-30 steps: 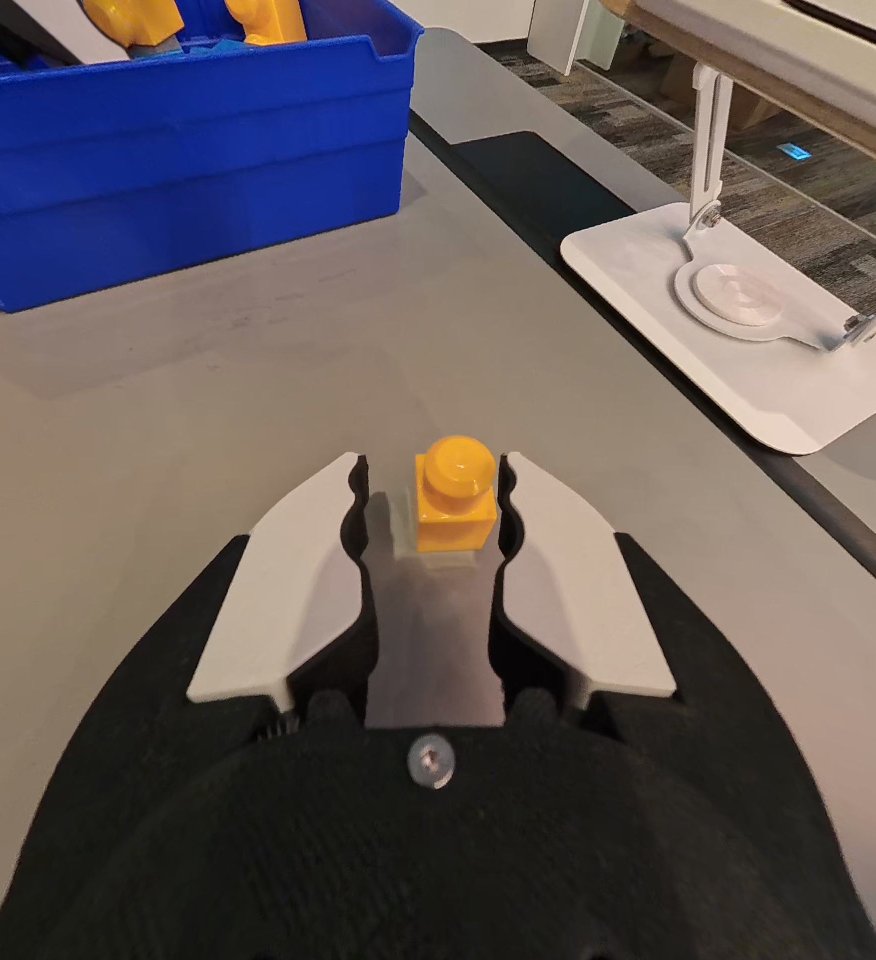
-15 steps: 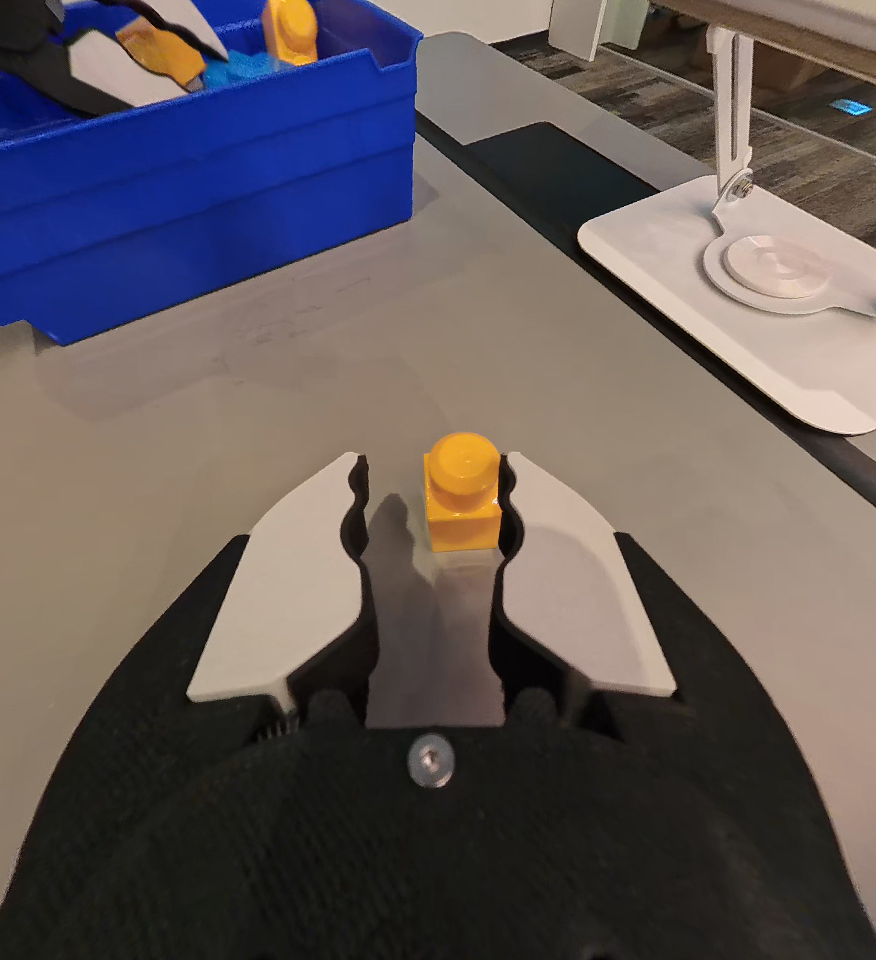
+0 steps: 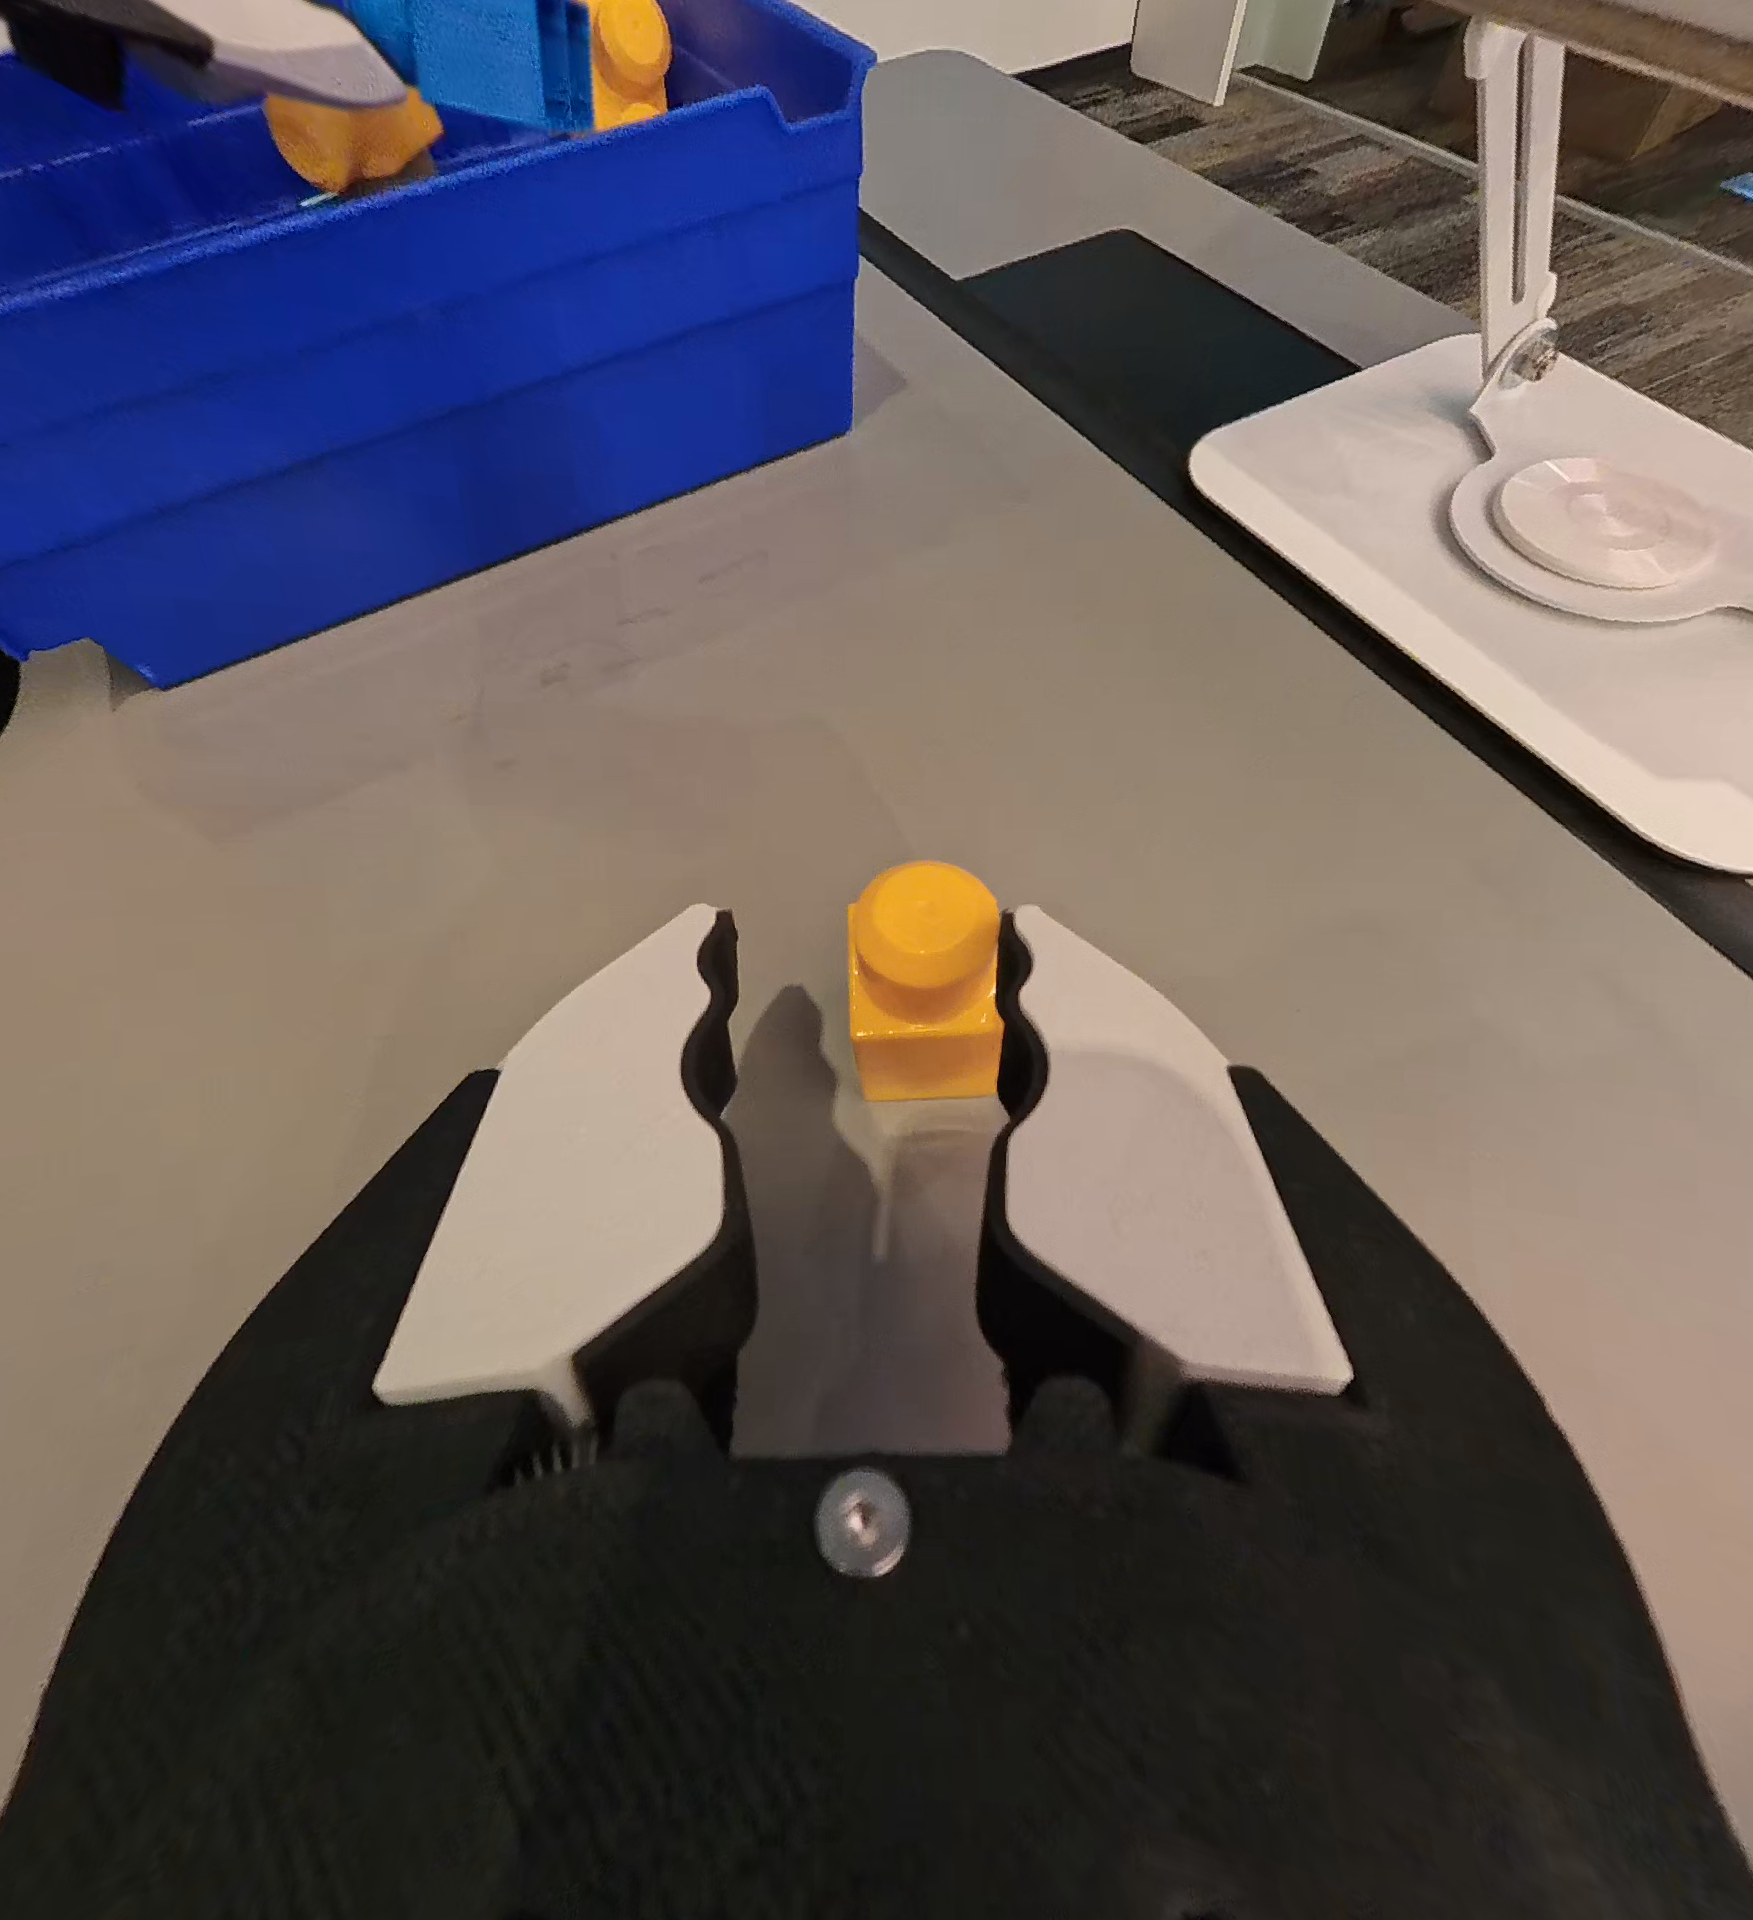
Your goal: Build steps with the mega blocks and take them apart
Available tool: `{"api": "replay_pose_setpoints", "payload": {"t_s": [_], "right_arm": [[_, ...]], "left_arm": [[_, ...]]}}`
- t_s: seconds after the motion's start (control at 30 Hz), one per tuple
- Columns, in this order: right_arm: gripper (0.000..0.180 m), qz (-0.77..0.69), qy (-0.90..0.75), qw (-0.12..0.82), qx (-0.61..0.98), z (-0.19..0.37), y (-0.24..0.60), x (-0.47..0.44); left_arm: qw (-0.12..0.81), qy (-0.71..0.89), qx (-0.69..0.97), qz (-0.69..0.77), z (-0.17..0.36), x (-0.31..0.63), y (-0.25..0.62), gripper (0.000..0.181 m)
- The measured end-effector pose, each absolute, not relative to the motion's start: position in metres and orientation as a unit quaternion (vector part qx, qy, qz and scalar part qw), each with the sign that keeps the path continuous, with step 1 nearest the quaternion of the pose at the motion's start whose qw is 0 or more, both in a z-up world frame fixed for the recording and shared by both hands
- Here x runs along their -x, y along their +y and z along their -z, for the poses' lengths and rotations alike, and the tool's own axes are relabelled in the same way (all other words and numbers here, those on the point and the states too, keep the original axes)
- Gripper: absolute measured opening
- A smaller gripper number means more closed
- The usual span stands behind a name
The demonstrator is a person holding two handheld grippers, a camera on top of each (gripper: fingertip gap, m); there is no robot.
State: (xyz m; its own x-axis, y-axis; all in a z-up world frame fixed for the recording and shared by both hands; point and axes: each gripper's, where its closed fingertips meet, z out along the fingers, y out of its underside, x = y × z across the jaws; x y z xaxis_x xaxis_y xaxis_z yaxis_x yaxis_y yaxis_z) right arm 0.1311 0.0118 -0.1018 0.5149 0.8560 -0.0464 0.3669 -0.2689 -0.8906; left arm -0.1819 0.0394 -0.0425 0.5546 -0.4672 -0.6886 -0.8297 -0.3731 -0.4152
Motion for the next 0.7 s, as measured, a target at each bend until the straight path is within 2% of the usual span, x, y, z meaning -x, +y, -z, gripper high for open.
{"api": "replay_pose_setpoints", "payload": {"t_s": [0.13,0.23,0.43,0.53,0.7], "right_arm": [[0.049,-0.240,-0.447,0.497,0.704,0.075,0.006,-0.128],[0.050,-0.139,-0.519,0.567,0.624,0.040,-0.010,-0.123],[0.054,0.067,-0.595,0.662,0.451,-0.012,-0.056,-0.108],[0.054,0.144,-0.606,0.659,0.421,-0.015,-0.061,-0.108],[0.058,0.232,-0.616,0.598,0.458,0.004,-0.041,-0.118]], "left_arm": [[0.446,0.409,0.766,-0.215,-0.003,0.144,0.029,0.028],[0.483,0.435,0.743,-0.158,-0.029,0.089,0.012,0.028],[0.486,0.547,0.679,-0.050,-0.024,-0.034,-0.031,0.028],[0.466,0.590,0.658,-0.045,-0.007,-0.073,-0.045,0.028],[0.440,0.626,0.643,-0.037,0.015,-0.102,-0.058,0.028]]}}
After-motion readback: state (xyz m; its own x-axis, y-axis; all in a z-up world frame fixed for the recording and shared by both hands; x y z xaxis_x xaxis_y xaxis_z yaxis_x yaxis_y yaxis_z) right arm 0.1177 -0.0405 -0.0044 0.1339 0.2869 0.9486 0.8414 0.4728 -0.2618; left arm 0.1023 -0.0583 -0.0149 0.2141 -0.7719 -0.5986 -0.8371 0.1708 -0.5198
